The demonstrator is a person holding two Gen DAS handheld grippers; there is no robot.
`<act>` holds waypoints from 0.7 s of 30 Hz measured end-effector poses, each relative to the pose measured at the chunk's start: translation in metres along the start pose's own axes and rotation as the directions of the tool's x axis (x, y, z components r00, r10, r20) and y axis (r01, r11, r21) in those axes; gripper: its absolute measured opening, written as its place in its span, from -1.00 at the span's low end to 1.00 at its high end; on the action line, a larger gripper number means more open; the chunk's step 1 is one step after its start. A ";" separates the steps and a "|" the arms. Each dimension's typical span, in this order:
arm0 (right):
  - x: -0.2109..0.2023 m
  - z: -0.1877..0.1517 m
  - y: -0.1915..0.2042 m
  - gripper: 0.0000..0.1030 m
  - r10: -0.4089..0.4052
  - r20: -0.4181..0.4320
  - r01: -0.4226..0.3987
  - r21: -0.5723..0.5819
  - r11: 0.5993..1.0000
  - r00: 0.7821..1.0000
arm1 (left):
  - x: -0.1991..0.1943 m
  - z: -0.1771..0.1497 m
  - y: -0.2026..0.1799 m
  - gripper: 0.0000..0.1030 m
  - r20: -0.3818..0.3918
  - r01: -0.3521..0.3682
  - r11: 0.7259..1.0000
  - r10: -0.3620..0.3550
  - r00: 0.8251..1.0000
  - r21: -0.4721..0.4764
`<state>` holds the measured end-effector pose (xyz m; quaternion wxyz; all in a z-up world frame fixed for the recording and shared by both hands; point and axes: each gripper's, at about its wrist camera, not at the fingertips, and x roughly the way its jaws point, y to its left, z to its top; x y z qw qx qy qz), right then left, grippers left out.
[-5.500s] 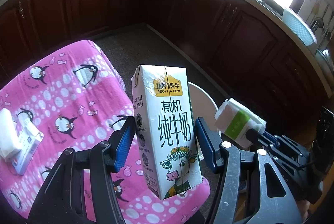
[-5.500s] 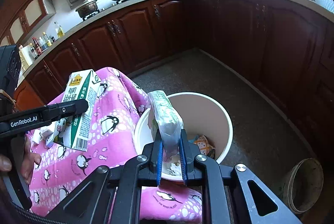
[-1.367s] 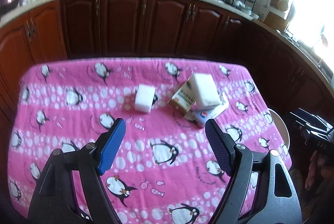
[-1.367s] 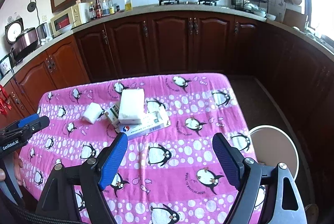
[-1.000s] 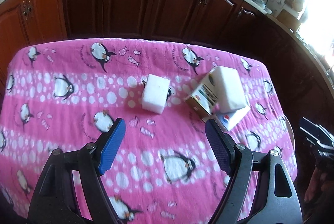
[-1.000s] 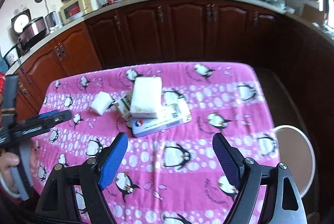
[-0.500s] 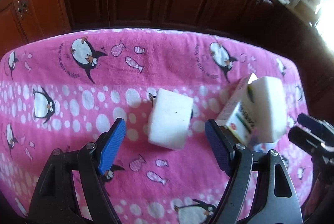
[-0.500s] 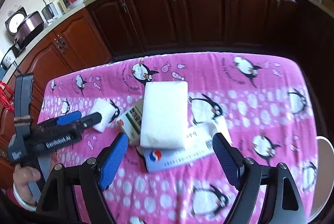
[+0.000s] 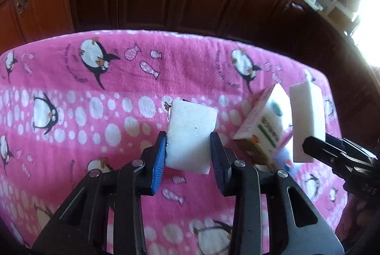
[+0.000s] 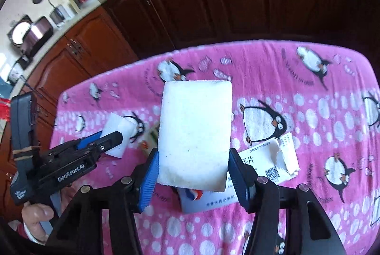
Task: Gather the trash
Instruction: 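Grasp small white foam block with left tool while right tool grasps large foam block, then carry both foam blocks over the white bucket and open both tools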
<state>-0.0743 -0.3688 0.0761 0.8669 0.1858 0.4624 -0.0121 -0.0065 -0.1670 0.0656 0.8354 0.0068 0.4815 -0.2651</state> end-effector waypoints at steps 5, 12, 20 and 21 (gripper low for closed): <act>-0.044 -0.014 0.006 0.06 0.014 0.059 -0.013 -0.032 0.999 0.998 | -0.034 -0.015 -0.013 -0.35 0.043 -0.005 1.000 0.004 0.999 0.031; -0.095 -0.044 -0.002 0.07 -0.022 0.106 0.027 -0.042 0.999 0.994 | -0.072 -0.039 -0.059 -0.35 0.080 0.011 0.993 -0.020 0.997 0.116; -0.153 -0.080 -0.038 0.07 -0.097 0.161 0.097 0.006 0.995 0.982 | -0.100 -0.052 -0.131 -0.35 0.117 0.059 0.974 -0.086 0.989 0.218; -0.162 -0.085 -0.043 0.07 -0.115 0.172 0.115 0.012 0.993 0.978 | -0.101 -0.052 -0.140 -0.35 0.119 0.065 0.972 -0.093 0.989 0.227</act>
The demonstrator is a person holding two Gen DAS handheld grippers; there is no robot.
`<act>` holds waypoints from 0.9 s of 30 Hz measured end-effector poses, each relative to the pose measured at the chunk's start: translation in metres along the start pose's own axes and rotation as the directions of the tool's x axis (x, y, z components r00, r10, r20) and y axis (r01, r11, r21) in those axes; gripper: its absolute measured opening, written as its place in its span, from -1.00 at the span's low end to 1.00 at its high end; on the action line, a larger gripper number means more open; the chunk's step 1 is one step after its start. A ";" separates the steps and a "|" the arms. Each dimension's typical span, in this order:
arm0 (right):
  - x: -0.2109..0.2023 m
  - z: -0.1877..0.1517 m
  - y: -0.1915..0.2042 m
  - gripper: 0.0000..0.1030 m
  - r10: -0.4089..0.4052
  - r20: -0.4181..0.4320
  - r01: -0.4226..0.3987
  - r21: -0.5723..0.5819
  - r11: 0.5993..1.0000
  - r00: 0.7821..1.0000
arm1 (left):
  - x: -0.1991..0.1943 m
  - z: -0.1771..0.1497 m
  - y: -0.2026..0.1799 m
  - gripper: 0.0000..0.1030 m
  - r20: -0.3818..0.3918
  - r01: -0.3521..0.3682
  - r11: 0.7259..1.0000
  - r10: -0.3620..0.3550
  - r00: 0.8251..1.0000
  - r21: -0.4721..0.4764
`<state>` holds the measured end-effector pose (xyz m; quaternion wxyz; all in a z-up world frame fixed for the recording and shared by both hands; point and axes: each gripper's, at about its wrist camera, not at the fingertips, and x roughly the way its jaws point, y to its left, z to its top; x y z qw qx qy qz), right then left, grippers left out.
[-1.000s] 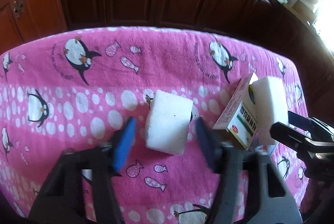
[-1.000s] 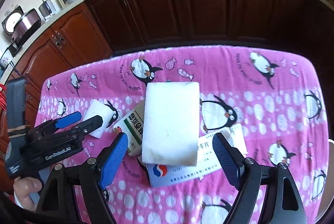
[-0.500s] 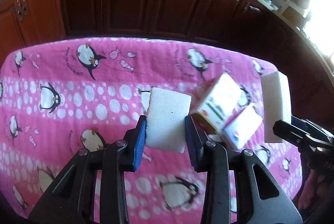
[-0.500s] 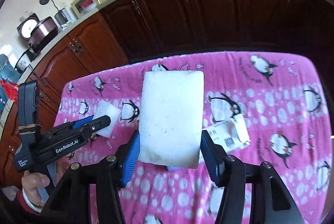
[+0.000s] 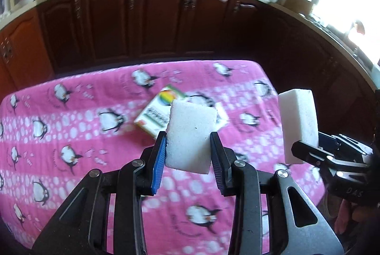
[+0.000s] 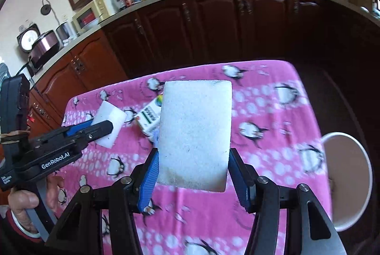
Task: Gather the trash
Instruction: 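Carry both foam blocks over the white bucket and open both tools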
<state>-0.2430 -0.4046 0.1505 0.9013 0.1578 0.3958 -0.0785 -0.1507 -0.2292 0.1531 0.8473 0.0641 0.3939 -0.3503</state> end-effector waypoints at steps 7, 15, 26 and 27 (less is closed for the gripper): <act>-0.046 -0.016 -0.035 0.08 -0.074 0.049 0.073 0.037 0.997 0.996 | -0.003 0.008 -0.057 -0.35 0.011 0.048 0.996 -0.049 0.999 0.078; -0.091 -0.026 -0.074 0.08 -0.156 0.103 0.146 0.094 0.985 0.982 | -0.001 0.020 -0.118 -0.35 0.018 0.097 0.983 -0.101 0.995 0.155; -0.140 -0.042 -0.136 0.08 -0.271 0.131 0.243 0.193 0.951 0.954 | 0.021 0.032 -0.193 -0.35 -0.005 0.169 0.954 -0.174 0.985 0.248; -0.143 -0.044 -0.142 0.08 -0.278 0.129 0.249 0.205 0.947 0.952 | 0.023 0.033 -0.197 -0.35 -0.008 0.175 0.952 -0.178 0.984 0.252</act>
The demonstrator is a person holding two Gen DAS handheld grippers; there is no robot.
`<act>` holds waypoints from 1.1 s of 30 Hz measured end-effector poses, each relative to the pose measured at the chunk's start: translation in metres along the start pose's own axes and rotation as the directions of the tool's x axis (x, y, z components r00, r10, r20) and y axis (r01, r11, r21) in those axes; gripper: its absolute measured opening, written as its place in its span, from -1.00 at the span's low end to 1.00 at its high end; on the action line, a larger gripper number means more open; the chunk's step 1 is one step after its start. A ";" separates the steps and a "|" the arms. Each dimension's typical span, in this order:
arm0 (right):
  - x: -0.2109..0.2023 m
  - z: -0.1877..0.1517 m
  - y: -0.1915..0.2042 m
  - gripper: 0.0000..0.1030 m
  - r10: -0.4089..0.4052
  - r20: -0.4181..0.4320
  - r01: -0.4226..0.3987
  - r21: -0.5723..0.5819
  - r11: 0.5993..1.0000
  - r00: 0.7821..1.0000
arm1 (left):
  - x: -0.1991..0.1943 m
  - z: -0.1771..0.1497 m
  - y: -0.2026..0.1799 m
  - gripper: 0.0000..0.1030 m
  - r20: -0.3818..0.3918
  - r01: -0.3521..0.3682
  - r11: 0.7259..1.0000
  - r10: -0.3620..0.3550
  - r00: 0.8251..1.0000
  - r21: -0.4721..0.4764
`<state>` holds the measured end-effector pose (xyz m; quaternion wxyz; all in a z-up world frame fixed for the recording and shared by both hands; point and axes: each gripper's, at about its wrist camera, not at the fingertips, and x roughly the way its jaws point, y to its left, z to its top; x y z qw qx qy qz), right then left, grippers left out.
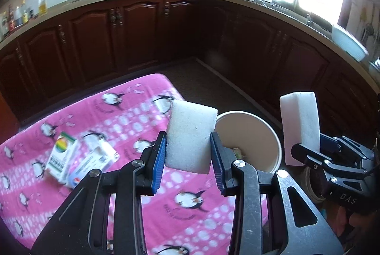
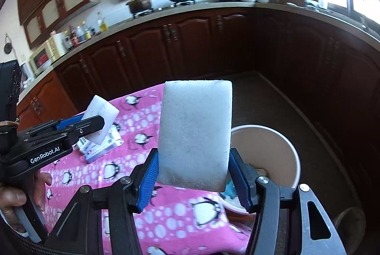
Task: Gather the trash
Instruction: 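Carry both foam blocks over the white bucket and open both tools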
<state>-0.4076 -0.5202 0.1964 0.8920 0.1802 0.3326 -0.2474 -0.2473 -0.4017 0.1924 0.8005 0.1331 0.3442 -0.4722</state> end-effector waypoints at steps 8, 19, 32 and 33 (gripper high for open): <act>-0.008 -0.005 -0.051 0.08 -0.058 -0.010 0.058 0.073 0.996 0.998 | 0.030 0.014 -0.039 -0.35 -0.035 0.054 0.998 -0.053 0.998 0.041; -0.005 -0.011 -0.089 0.08 -0.104 -0.035 0.108 0.121 0.987 0.994 | 0.068 0.017 -0.074 -0.35 -0.099 0.119 0.992 -0.113 0.989 0.052; 0.020 -0.025 -0.107 0.08 -0.111 -0.094 0.125 0.157 0.980 0.989 | 0.116 0.005 -0.078 -0.35 -0.195 0.172 0.985 -0.173 0.965 -0.021; 0.022 -0.026 -0.107 0.08 -0.112 -0.099 0.127 0.158 0.979 0.989 | 0.118 0.004 -0.079 -0.35 -0.199 0.176 0.984 -0.177 0.964 -0.022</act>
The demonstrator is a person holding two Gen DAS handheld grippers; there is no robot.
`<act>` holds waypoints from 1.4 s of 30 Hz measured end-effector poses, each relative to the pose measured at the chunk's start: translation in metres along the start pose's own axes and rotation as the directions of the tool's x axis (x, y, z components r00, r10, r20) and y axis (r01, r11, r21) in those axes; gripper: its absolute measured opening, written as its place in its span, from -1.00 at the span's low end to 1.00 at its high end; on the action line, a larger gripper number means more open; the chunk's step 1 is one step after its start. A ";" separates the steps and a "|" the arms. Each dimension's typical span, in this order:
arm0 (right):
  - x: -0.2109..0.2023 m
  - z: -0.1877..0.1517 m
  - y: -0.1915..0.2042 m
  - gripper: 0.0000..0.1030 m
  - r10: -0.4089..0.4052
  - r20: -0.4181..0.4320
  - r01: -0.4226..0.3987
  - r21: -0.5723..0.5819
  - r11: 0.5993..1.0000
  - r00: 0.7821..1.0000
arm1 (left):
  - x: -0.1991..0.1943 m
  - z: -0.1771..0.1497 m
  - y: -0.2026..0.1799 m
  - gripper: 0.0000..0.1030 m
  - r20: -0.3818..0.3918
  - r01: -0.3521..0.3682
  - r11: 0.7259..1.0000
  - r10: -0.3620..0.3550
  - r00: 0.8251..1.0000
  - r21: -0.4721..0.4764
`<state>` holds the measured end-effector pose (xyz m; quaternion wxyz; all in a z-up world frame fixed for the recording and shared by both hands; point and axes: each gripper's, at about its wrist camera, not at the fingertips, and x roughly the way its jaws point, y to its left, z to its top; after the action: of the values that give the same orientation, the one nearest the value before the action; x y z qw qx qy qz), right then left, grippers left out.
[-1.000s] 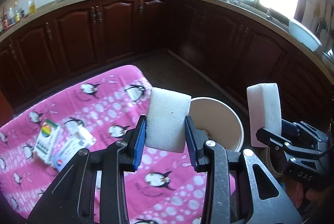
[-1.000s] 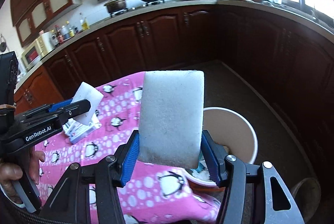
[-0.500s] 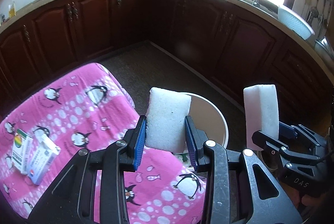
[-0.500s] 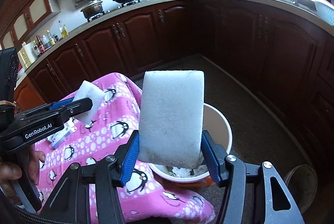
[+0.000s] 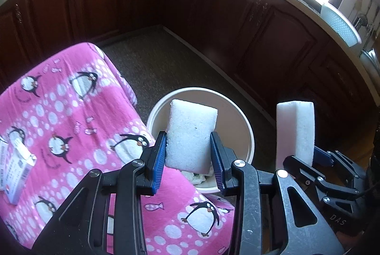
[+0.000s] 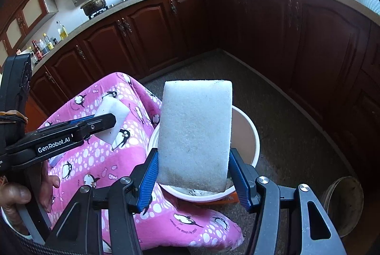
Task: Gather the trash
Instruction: 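Carry both foam blocks over the white bucket and open both tools, then move both tools back over the two medicine boxes on the table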
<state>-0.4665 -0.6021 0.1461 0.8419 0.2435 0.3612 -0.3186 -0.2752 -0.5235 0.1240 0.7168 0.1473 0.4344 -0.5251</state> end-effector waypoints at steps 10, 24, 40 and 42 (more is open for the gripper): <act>0.035 -0.008 -0.009 0.08 -0.019 -0.075 0.021 0.037 0.999 0.997 | 0.033 -0.006 -0.001 -0.32 -0.073 0.026 0.999 -0.028 0.997 -0.031; 0.072 -0.010 -0.012 0.32 -0.044 -0.111 0.051 0.067 0.996 0.993 | 0.041 -0.005 0.015 0.30 -0.083 -0.002 0.997 -0.004 0.997 -0.076; 0.054 -0.015 0.012 0.32 -0.052 -0.076 0.054 0.025 0.998 0.996 | 0.000 -0.014 0.032 0.30 0.007 -0.086 0.995 0.087 0.996 -0.050; 0.049 -0.013 0.017 0.33 -0.052 -0.064 0.053 0.017 0.998 0.997 | -0.010 -0.015 0.037 0.30 0.025 -0.100 0.994 0.102 0.995 -0.049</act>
<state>-0.4344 -0.6001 0.1032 0.8190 0.2517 0.3912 -0.3359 -0.2506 -0.4923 0.1138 0.7517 0.1448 0.4288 -0.4797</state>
